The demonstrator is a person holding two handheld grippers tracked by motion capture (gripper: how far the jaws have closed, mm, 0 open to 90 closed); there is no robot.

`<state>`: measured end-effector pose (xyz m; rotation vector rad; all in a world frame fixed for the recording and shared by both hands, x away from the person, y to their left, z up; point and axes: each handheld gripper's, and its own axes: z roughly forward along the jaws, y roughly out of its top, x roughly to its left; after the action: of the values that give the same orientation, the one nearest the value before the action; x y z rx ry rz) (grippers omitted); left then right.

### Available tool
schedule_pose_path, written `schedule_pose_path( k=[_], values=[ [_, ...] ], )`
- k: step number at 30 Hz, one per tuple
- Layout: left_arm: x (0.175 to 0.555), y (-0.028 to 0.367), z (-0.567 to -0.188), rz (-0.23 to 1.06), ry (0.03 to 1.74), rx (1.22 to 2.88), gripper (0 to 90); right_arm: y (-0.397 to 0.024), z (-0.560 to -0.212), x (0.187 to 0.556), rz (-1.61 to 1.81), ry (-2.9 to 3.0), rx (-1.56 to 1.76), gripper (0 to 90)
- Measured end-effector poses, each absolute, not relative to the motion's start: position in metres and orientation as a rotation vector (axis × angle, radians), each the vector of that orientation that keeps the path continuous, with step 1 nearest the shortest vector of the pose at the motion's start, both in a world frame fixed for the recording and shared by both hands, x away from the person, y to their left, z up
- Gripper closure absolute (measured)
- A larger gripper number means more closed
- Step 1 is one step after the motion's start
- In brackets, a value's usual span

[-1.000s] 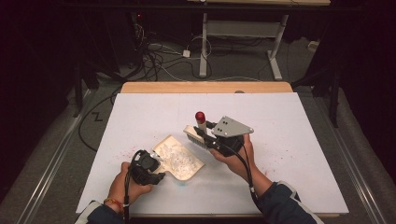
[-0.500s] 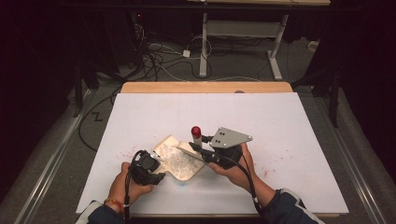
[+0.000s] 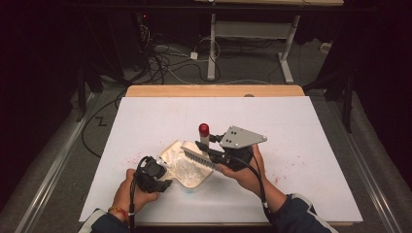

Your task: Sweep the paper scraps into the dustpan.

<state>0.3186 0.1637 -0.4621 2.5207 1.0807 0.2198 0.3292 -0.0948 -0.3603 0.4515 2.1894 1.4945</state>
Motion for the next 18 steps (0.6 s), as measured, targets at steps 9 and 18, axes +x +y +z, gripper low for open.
schedule_pose_path(
  k=[9,18],
  values=[
    [0.319,0.164,-0.463,0.213,1.082,2.511,63.3,-0.087,-0.365,0.349,1.431,2.147,0.484,70.2],
    [0.320,0.164,-0.463,0.214,1.077,2.514,63.3,-0.072,-0.393,0.370,1.464,2.141,0.489,70.3]
  ],
)
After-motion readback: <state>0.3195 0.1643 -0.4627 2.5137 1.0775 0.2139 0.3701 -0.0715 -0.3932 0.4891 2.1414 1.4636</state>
